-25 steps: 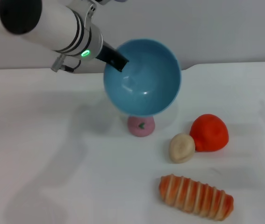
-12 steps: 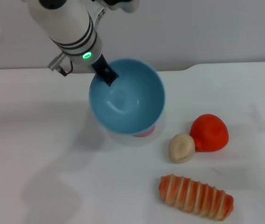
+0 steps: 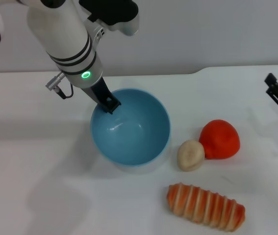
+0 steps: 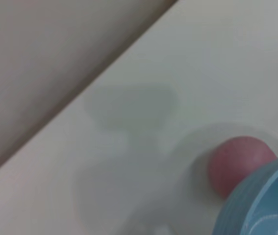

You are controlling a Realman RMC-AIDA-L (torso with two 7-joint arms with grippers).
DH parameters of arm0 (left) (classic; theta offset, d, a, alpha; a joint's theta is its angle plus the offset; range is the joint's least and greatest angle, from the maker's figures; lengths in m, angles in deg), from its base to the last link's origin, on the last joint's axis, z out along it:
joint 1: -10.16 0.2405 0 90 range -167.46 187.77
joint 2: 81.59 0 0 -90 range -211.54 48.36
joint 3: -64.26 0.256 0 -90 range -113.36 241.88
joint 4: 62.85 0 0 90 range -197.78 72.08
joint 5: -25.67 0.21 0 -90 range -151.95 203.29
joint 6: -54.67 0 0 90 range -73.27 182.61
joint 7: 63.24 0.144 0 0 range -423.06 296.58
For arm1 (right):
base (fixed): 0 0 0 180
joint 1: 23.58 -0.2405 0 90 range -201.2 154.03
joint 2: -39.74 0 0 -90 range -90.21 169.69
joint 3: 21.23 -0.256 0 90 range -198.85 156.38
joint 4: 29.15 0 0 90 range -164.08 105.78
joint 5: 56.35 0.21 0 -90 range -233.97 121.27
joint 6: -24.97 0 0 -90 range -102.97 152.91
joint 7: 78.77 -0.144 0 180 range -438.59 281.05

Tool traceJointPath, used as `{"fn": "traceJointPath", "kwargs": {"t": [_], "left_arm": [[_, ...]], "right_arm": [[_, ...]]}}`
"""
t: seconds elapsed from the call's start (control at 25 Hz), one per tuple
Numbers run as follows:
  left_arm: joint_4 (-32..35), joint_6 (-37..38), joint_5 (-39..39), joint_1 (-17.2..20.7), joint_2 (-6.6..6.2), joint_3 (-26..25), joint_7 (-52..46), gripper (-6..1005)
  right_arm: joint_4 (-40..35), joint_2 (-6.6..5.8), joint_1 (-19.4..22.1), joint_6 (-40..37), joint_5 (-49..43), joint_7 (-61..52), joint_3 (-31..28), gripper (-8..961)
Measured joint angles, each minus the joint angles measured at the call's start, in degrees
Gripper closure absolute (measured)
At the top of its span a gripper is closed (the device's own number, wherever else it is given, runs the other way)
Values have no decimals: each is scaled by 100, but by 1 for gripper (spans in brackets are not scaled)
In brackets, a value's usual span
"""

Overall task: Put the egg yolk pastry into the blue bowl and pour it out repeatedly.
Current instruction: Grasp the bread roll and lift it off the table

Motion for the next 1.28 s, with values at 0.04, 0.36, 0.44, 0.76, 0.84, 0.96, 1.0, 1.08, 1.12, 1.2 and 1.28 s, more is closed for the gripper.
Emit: {"fn": "traceJointPath", "kwargs": {"t": [0.04, 0.36, 0.44, 0.76, 0.84, 0.96, 1.0, 1.08, 1.12, 1.2, 1.28], "left_arm": [[35, 19, -9, 3, 0, 0, 5, 999], [266, 525, -189, 111, 26, 63, 16, 1000], [270, 609, -230, 156, 12, 31, 17, 1000], [311, 1011, -188, 220, -13, -27, -33, 999], [353, 1071, -187, 202, -20, -51, -33, 999], [449, 1167, -189, 183, -26, -57, -12, 1000], [473, 1184, -186, 182, -27, -57, -9, 1000], [507, 1193, -188, 177, -27, -57, -12, 1000], [513, 1199, -187, 177, -27, -58, -20, 1000], [508, 1215, -187, 195, -27, -63, -35, 1000], [493, 1226, -187, 214, -27, -72, -41, 999]], "right_arm": [[-20, -1, -19, 20, -2, -90, 68, 236], [-1527, -54, 59, 606, -1930, -3228, 595, 240], [-2301, -58, 185, 797, -3042, -4639, 547, 241], [-4399, -8, 591, -8, -5793, -8036, -141, 245], [-4432, -34, 560, -434, -5835, -8248, -417, 246], [-4604, -87, 483, -986, -5891, -8840, -670, 247], [-4678, -101, 455, -1116, -5966, -9135, -703, 248], [-4798, -117, 402, -1233, -6291, -9786, -725, 249], [-4832, -122, 375, -1270, -6514, -10095, -727, 249], [-4808, -147, 321, -1323, -6899, -10543, -767, 250], [-4722, -177, 296, -1436, -7129, -10861, -882, 251]]}}
